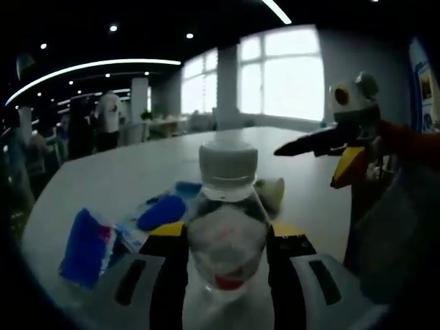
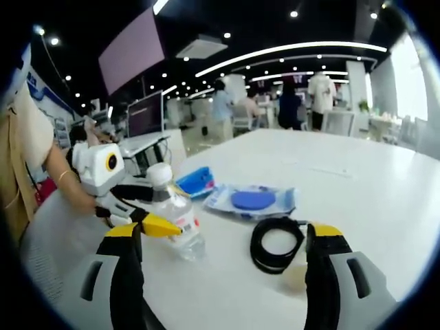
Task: Arrange the tabletop items into an orderly group along one side of the table until the central work area is clear of visible clutter.
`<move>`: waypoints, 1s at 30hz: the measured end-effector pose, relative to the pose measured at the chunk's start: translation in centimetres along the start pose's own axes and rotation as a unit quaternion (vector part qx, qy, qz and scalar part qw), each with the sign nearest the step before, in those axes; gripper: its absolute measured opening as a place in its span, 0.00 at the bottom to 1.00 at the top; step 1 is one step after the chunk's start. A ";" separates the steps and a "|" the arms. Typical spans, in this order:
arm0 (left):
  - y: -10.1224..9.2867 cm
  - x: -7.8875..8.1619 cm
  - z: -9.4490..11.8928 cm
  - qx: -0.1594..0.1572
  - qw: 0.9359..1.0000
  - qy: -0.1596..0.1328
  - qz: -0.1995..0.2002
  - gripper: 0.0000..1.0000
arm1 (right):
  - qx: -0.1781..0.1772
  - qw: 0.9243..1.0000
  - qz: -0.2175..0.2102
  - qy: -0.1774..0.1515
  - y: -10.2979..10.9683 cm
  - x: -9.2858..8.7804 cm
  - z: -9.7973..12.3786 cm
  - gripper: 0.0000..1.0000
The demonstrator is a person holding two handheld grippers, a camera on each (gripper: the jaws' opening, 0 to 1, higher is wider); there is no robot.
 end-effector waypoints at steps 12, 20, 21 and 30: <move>1.1 0.3 0.2 -0.001 1.000 0.005 0.030 0.42 | -0.002 1.000 -0.001 0.002 -0.1 -0.1 0.0 0.99; 2.6 1.4 0.5 0.006 0.999 -0.006 0.038 0.42 | -0.001 1.000 -0.001 0.003 0.0 -0.1 0.0 0.98; 2.9 1.8 0.6 0.004 0.999 -0.005 0.038 0.42 | -0.001 1.000 -0.001 0.005 0.0 -0.1 0.0 0.98; 5.7 4.2 1.2 -0.004 1.000 -0.014 0.027 0.42 | -0.002 1.000 -0.002 0.006 0.0 -0.2 0.0 0.98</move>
Point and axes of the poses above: the point that each gripper's makers call its tool centre point, and the gripper's own axes: z roughly backward along the fingers, y roughly to its left, x roughly out of its top, the point moved 10 cm from there along z, roughly backward along the fingers, and after that the axes turned 3 degrees about -z, right-handed, at the moved point
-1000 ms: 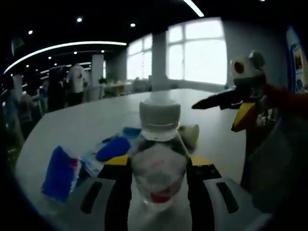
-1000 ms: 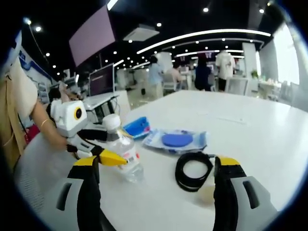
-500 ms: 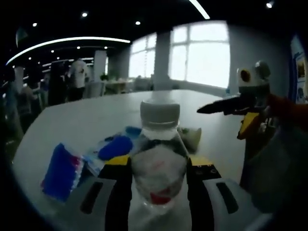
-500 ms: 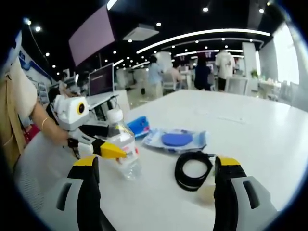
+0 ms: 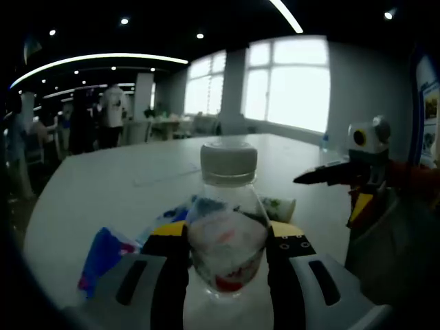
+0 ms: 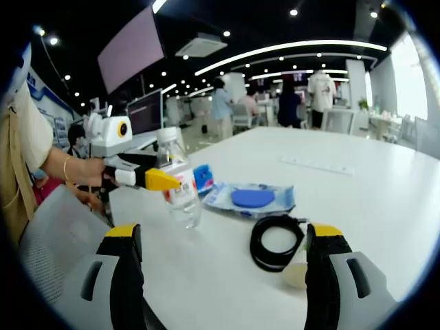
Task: Arrange the tabletop items into an orderly group along one side of the table until the central work area is clear of visible clutter.
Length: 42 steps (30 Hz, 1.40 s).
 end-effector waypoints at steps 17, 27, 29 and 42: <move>6.5 4.9 0.8 0.033 0.998 -0.040 -0.038 0.42 | -0.005 1.000 -0.004 0.006 -0.2 -0.3 0.0 0.98; 10.5 5.9 0.4 0.037 0.997 -0.045 -0.054 0.42 | -0.008 1.000 -0.013 0.019 -0.5 -0.7 0.0 0.98; 11.2 5.9 0.3 0.039 0.997 -0.046 -0.055 0.42 | -0.010 1.000 -0.016 0.023 -0.6 -0.9 0.1 0.98; 17.3 3.9 -2.0 0.049 0.997 -0.034 -0.047 0.42 | -0.023 0.998 -0.025 0.049 -1.3 -2.0 0.0 0.97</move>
Point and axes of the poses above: the point that each gripper's makers call its tool centre point, and the gripper's own axes: z roughly backward along the fingers, y roughly to its left, x roughly out of its top, the point moved 10 cm from there along z, roughly backward along the fingers, and after that the axes turned 3 degrees about -z, right-handed, at the moved point
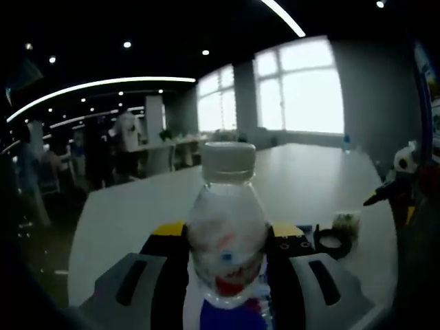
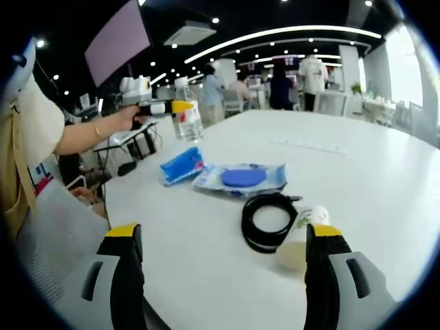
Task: Arrange the tabletop items into an orderly group along one side of the table until the central work area is clear of visible clutter.
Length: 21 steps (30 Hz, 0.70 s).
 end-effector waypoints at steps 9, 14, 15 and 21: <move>2.5 -2.1 -1.8 -0.011 1.000 0.010 0.002 0.42 | -0.009 1.000 -0.005 0.021 -0.3 -0.7 -0.2 0.97; 3.7 -2.9 -2.4 -0.007 1.000 0.010 0.014 0.42 | -0.007 1.000 -0.010 0.027 -0.3 -1.0 -0.3 0.97; 3.9 -3.0 -2.4 -0.007 1.000 0.009 0.013 0.42 | -0.007 1.000 -0.011 0.028 -0.3 -1.0 -0.4 0.97; 5.3 -4.0 -3.4 -0.007 1.000 0.010 0.020 0.42 | -0.004 0.999 -0.016 0.034 -0.3 -1.2 -0.5 0.97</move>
Point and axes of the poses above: the point that each gripper's makers call its tool centre point, and the gripper's own axes: z roughly backward along the fingers, y roughly to its left, x roughly out of its top, the point moved 10 cm from there along z, roughly backward along the fingers, and after that the axes turned 3 degrees about -z, right-handed, at the moved point
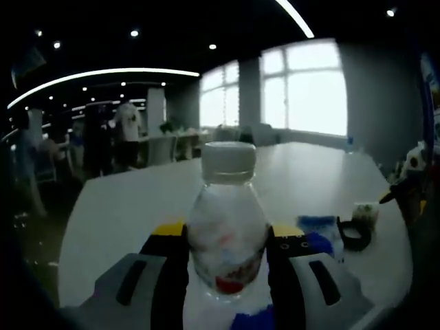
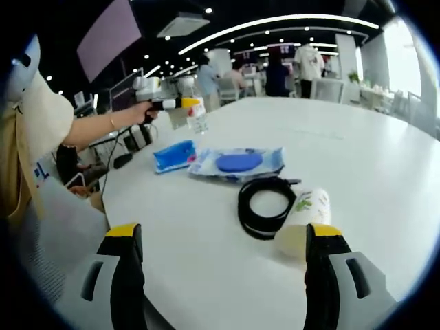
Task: Arrange the tabletop items into an orderly group along one side of the table until the central work area is clear of visible clutter.
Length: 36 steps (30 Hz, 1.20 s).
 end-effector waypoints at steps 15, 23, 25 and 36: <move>3.2 -2.1 -1.3 0.004 1.000 0.016 0.003 0.42 | 0.005 1.000 -0.016 0.016 -0.3 -0.6 -0.3 0.97; 3.9 -2.7 -1.6 0.002 1.000 0.015 0.003 0.42 | 0.001 1.000 -0.017 0.020 -0.4 -0.7 -0.3 0.97; 4.0 -3.0 -1.6 0.003 1.000 0.018 0.002 0.42 | 0.000 1.000 -0.018 0.020 -0.5 -0.7 -0.3 0.97; 4.5 -3.6 -1.8 0.006 1.000 0.022 0.009 0.42 | -0.001 1.000 -0.017 0.022 -0.5 -0.8 -0.3 0.97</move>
Point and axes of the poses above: the point that each gripper's makers call its tool centre point, and the gripper's own axes: z roughly backward along the fingers, y roughly to its left, x roughly out of its top, the point moved 10 cm from there along z, roughly backward along the fingers, and after that the axes turned 3 degrees about -z, right-handed, at the moved point
